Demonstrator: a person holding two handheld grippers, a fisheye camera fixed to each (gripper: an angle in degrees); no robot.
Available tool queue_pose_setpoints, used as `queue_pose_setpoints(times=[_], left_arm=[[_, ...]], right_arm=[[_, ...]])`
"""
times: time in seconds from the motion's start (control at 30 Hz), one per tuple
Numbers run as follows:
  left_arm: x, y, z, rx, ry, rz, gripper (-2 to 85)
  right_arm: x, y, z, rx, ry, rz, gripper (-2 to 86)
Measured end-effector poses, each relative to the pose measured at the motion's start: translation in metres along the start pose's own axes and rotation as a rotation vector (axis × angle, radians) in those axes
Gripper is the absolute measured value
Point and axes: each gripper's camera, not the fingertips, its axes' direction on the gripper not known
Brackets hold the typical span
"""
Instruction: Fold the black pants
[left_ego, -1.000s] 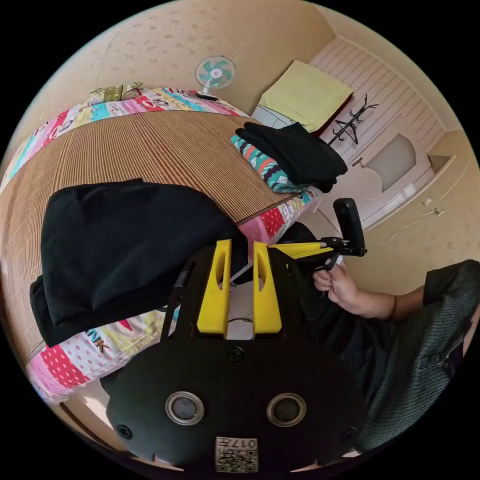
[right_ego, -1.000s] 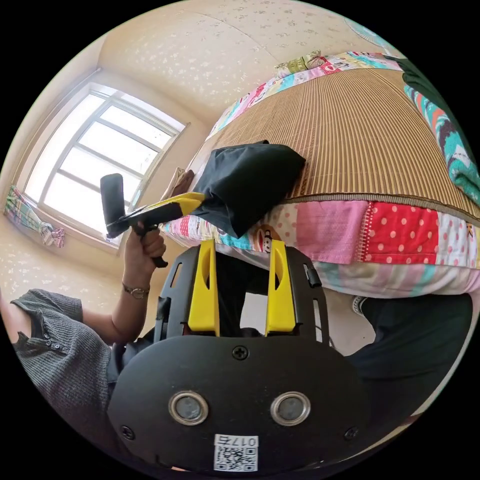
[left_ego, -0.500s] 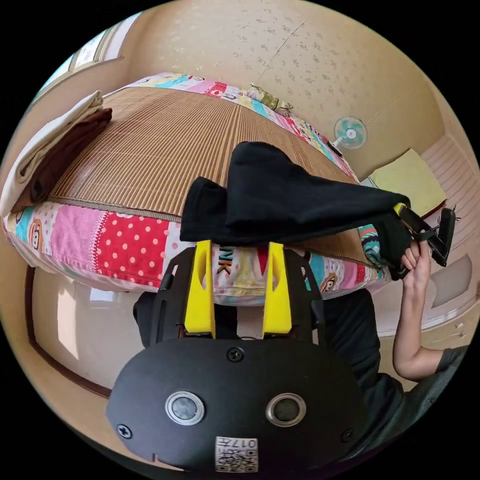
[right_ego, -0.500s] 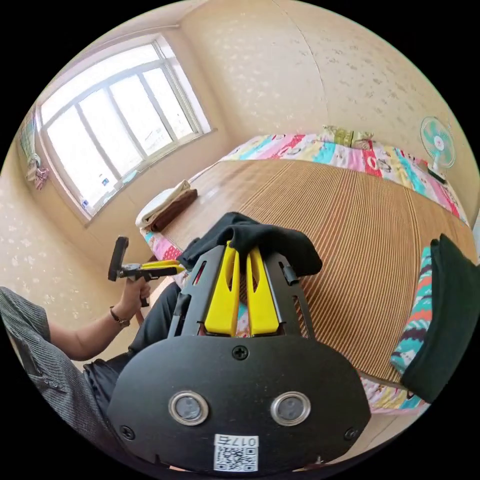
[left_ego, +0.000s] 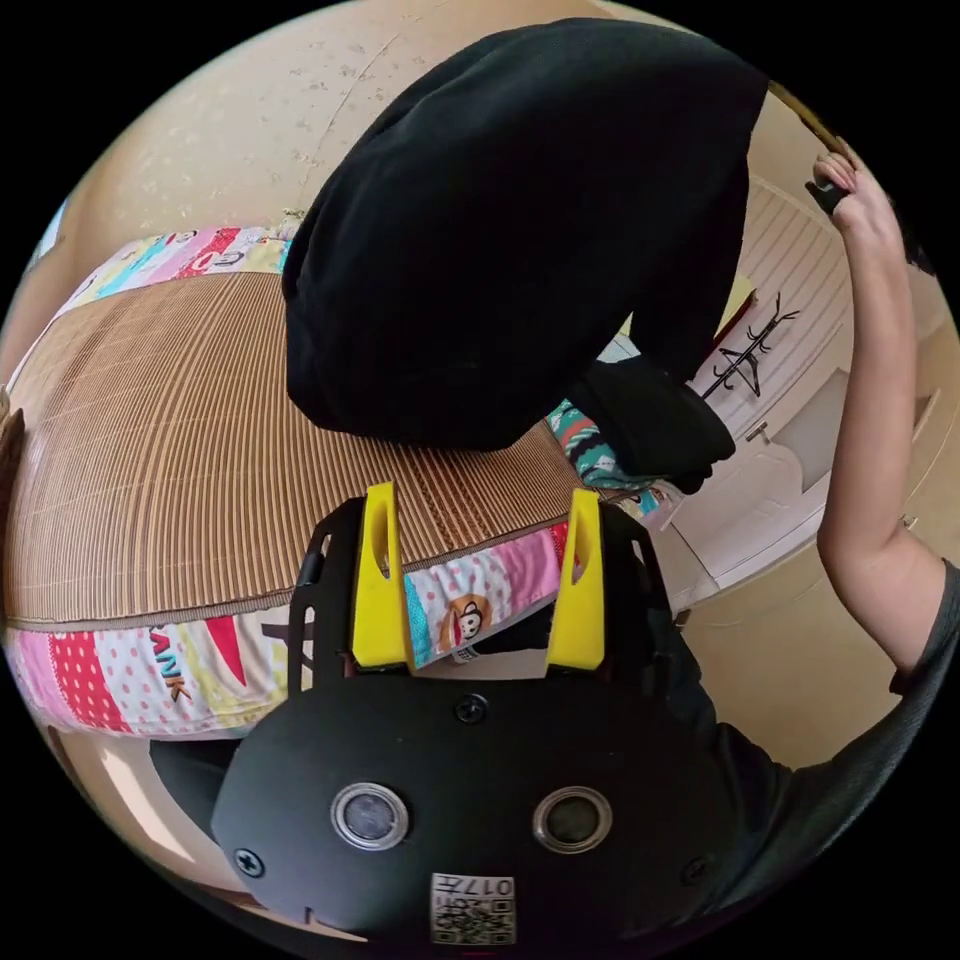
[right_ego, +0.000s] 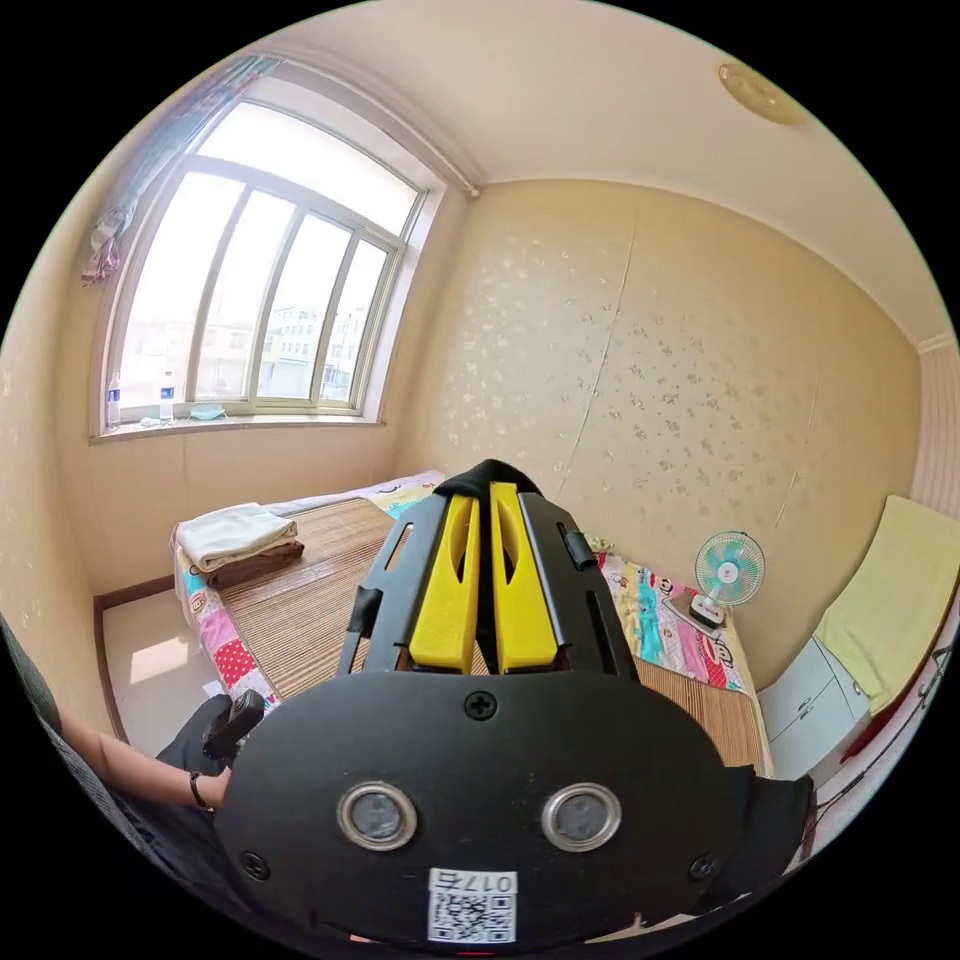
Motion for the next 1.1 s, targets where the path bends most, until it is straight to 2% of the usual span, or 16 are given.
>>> queue_pose_setpoints(times=[0.17, 0.23, 0.3, 0.37, 0.4, 0.5, 0.57, 0.63, 0.7, 0.73, 0.8, 0.87, 0.93, 0.97, 1.03, 1.1], left_arm=[[0.015, -0.014, 0.03, -0.052, -0.05, -0.057, 26.1], [0.011, -0.014, 0.02, -0.013, -0.07, -0.097, 26.4], [0.0, -0.005, -0.011, 0.104, -0.105, -0.116, 25.1], [-0.007, -0.003, -0.023, 0.135, -0.042, -0.089, 23.7], [-0.008, -0.004, -0.022, 0.128, 0.103, -0.033, 18.2], [-0.01, -0.011, -0.023, 0.046, 0.204, 0.035, 6.9], [-0.021, -0.022, -0.032, 0.02, 0.209, 0.028, 5.3], [-0.036, -0.047, -0.051, 0.027, 0.105, 0.011, 5.0], [-0.059, -0.095, -0.091, 0.09, -0.149, -0.004, 5.0], [-0.066, -0.107, -0.105, 0.118, -0.209, -0.02, 5.0], [-0.083, -0.14, -0.172, 0.29, -0.342, -0.061, 5.0], [-0.08, -0.151, -0.211, 0.41, -0.447, -0.019, 5.0], [-0.072, -0.152, -0.229, 0.466, -0.61, 0.041, 5.1], [-0.074, -0.15, -0.232, 0.447, -0.686, 0.06, 5.1], [-0.087, -0.144, -0.227, 0.348, -0.74, 0.04, 5.1], [-0.126, -0.13, -0.198, 0.105, -0.741, -0.062, 5.2]], right_arm=[[0.0, -0.018, -0.035, 0.119, 0.034, 0.086, 3.0], [0.007, -0.024, -0.054, 0.182, 0.054, 0.136, 3.0], [0.017, -0.027, -0.066, 0.225, 0.04, 0.175, 3.0], [0.029, -0.028, -0.074, 0.268, -0.024, 0.206, 2.9], [0.032, -0.03, -0.077, 0.277, -0.05, 0.219, 2.9], [0.032, -0.039, -0.075, 0.271, -0.009, 0.213, 2.9], [0.037, -0.046, -0.068, 0.238, 0.052, 0.201, 2.8], [0.065, -0.054, -0.043, 0.173, 0.122, 0.221, 2.9], [0.1, -0.051, -0.02, 0.14, 0.132, 0.275, 2.9], [0.126, -0.044, -0.008, 0.131, 0.114, 0.304, 3.0], [0.158, -0.024, 0.005, 0.136, 0.071, 0.327, 3.0], [0.178, 0.006, 0.021, 0.097, 0.023, 0.319, 3.0], [0.185, 0.063, 0.05, -0.064, -0.074, 0.254, 3.0], [0.183, 0.08, 0.058, -0.117, -0.105, 0.246, 3.0], [0.162, 0.163, 0.091, -0.345, -0.264, 0.23, 3.3], [0.132, 0.228, 0.108, -0.496, -0.391, 0.223, 3.5]])
